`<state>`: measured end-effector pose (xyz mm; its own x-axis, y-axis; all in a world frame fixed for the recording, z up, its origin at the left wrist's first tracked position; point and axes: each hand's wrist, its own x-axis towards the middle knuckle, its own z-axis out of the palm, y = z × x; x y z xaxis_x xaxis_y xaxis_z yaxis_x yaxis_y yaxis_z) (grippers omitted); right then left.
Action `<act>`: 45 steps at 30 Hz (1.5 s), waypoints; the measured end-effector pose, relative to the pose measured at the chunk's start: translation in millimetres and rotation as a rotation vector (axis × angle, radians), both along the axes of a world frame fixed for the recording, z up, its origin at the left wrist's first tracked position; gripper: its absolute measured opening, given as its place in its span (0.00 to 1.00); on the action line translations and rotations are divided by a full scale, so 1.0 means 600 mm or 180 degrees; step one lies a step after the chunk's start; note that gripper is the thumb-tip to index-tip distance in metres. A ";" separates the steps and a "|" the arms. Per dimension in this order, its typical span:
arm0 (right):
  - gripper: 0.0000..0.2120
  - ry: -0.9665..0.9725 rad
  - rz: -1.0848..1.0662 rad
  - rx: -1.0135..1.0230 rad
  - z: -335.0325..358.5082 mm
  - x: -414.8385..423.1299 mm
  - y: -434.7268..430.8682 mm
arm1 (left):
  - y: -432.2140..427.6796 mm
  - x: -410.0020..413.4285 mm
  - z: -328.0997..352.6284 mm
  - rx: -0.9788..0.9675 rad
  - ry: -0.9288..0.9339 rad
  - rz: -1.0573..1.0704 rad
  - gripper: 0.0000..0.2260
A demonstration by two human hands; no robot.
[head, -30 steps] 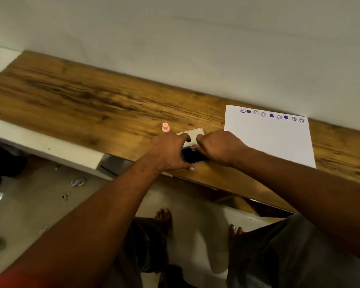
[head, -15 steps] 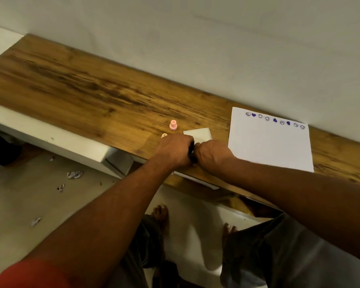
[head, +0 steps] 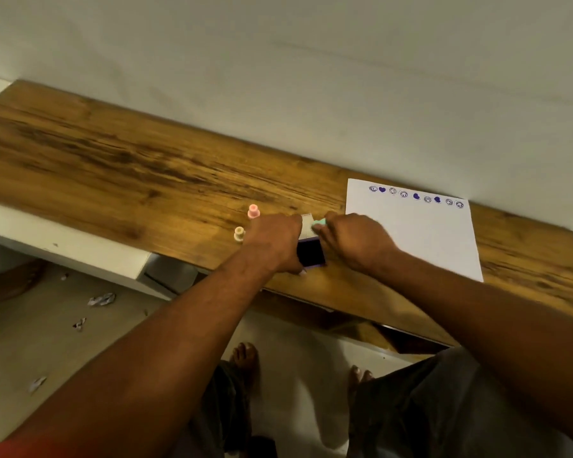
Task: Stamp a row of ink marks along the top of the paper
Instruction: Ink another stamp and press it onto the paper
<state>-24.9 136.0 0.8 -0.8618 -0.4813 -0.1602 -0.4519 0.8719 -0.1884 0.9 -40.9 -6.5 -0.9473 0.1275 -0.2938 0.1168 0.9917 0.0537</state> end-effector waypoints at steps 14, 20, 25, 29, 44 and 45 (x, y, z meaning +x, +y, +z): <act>0.25 0.0412 -0.0705 0.0258 -0.046 -0.223 0.174 | 0.175 -0.098 -0.057 0.0391 0.0459 -0.0381 0.43; 0.26 0.0300 -0.0531 0.0561 -0.068 -0.258 0.154 | 0.191 -0.116 -0.081 0.0276 0.0276 -0.0202 0.44; 0.24 0.0580 -0.0289 0.0750 -0.058 -0.269 0.149 | 0.203 -0.125 -0.080 0.0271 0.0156 -0.0118 0.45; 0.23 0.1206 -0.0278 0.0518 -0.016 -0.274 0.137 | 0.205 -0.125 -0.082 0.0303 0.0149 -0.0073 0.45; 0.22 0.0239 -0.0582 0.1031 -0.046 -0.239 0.112 | 0.202 -0.126 -0.074 0.0362 0.0126 -0.0080 0.45; 0.21 0.0285 -0.0680 0.0857 -0.046 -0.241 0.118 | 0.203 -0.125 -0.074 0.0364 0.0156 -0.0063 0.45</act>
